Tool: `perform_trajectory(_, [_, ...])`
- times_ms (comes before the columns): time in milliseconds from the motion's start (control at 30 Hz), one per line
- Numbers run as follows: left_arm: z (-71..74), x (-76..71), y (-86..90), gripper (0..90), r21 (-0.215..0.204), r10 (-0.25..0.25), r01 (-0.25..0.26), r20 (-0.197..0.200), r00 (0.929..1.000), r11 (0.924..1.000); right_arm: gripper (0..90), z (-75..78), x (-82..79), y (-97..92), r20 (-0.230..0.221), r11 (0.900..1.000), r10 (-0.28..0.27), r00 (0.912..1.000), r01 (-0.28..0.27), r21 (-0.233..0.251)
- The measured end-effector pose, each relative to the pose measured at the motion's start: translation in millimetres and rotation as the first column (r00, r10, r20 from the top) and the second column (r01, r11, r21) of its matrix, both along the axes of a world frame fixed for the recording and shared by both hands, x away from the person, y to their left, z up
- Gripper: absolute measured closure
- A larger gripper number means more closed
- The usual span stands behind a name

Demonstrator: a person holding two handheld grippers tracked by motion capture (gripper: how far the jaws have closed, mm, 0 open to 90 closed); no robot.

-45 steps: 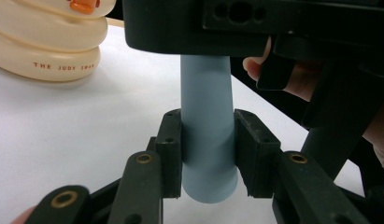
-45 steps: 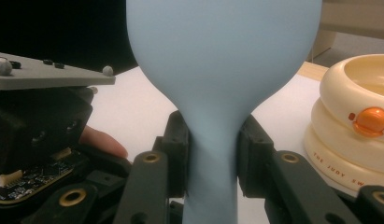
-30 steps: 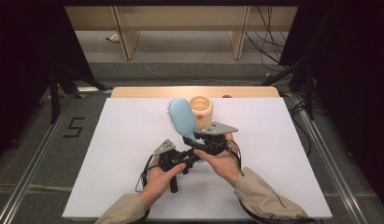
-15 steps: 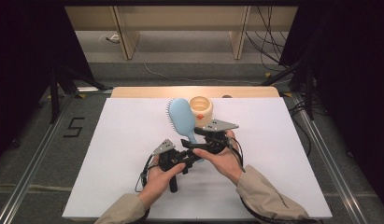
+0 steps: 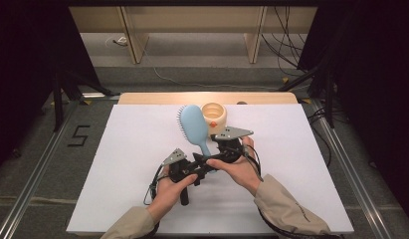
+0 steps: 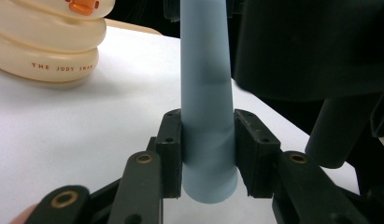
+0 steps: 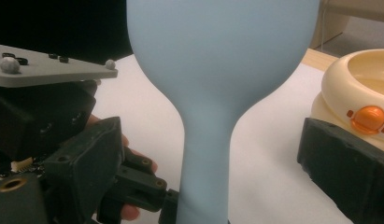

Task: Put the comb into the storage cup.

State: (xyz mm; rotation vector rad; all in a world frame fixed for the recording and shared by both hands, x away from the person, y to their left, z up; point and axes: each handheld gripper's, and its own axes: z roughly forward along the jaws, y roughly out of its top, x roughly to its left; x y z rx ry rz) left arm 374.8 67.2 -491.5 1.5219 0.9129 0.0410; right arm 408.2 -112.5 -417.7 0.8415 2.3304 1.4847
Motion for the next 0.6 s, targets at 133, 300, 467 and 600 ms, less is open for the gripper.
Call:
perform_trajectory(133, [0.2, -0.1, 0.0, 64.1, -0.001, 0.0, 0.0, 0.0, 1.0, 1.0, 4.8, 1.7, -0.4, -0.1, 0.0, 1.0, 0.001, 1.0, -0.001, -0.003])
perform_trajectory(300, [0.0, -0.3, -0.3, 64.1, 0.002, -0.003, 0.003, 0.0, 1.0, 1.0, 2.7, 5.9, -0.1, -2.6, 0.012, 0.9999, -0.009, 0.9999, 0.009, 0.007])
perform_trajectory(467, [-0.1, -0.4, -0.9, 64.1, 0.001, -0.004, 0.004, 0.001, 1.0, 1.0, 1.1, 10.9, -0.2, -4.5, 0.026, 0.9997, -0.017, 0.9995, 0.017, 0.018])
perform_trajectory(600, [-0.2, -0.3, -0.9, 64.1, 0.001, -0.005, 0.005, 0.002, 1.0, 1.0, 0.6, 14.4, -0.4, -5.5, 0.034, 0.9994, -0.022, 0.9992, 0.022, 0.025])
